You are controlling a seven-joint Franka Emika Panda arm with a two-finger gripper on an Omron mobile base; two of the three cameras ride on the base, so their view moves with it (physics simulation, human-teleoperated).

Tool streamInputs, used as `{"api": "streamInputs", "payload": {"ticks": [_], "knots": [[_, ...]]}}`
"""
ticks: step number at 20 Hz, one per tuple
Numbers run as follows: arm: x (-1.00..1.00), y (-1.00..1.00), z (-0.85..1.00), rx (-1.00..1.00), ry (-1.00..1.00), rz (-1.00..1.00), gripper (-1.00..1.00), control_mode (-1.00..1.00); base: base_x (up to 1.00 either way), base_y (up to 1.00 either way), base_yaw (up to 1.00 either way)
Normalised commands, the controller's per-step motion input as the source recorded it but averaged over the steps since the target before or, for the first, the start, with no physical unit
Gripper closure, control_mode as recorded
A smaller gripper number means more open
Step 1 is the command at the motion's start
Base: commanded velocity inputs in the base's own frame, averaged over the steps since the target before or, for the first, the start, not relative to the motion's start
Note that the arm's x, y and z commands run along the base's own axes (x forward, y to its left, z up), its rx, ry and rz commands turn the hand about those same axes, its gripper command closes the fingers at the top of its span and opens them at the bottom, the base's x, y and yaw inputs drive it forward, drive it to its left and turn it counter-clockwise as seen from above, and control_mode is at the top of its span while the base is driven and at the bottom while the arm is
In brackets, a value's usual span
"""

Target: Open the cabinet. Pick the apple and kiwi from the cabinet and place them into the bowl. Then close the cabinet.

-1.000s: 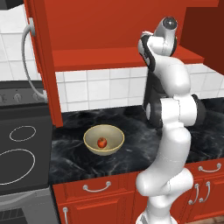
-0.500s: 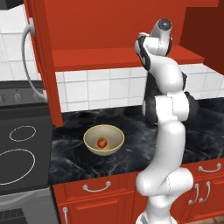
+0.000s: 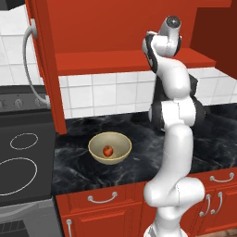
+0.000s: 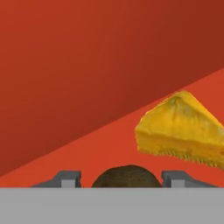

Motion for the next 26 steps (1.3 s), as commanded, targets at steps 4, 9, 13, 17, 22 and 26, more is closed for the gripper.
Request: {"api": "streamInputs", "payload": {"ticks": [4, 9, 13, 17, 22, 26], "knots": [[-0.12, 0.00, 0.00, 0.00, 0.00, 0.00, 1.00, -1.00, 0.00, 0.00, 0.00], [-0.71, 0.08, -0.03, 0.01, 0.00, 0.00, 1.00, -1.00, 0.00, 0.00, 0.00], [-1.00, 0.34, -0.32, 0.04, 0.00, 0.03, 1.00, -1.00, 0.00, 0.00, 0.00], [-1.00, 0.49, -0.41, 0.10, 0.00, 0.06, 1.00, -1.00, 0.00, 0.00, 0.00], [-1.00, 0.63, -0.13, 0.13, 0.01, 0.07, 1.00, -1.00, 0.00, 0.00, 0.00], [-1.00, 0.58, 0.09, 0.13, 0.07, 0.05, 1.00, -1.00, 0.00, 0.00, 0.00]]}}
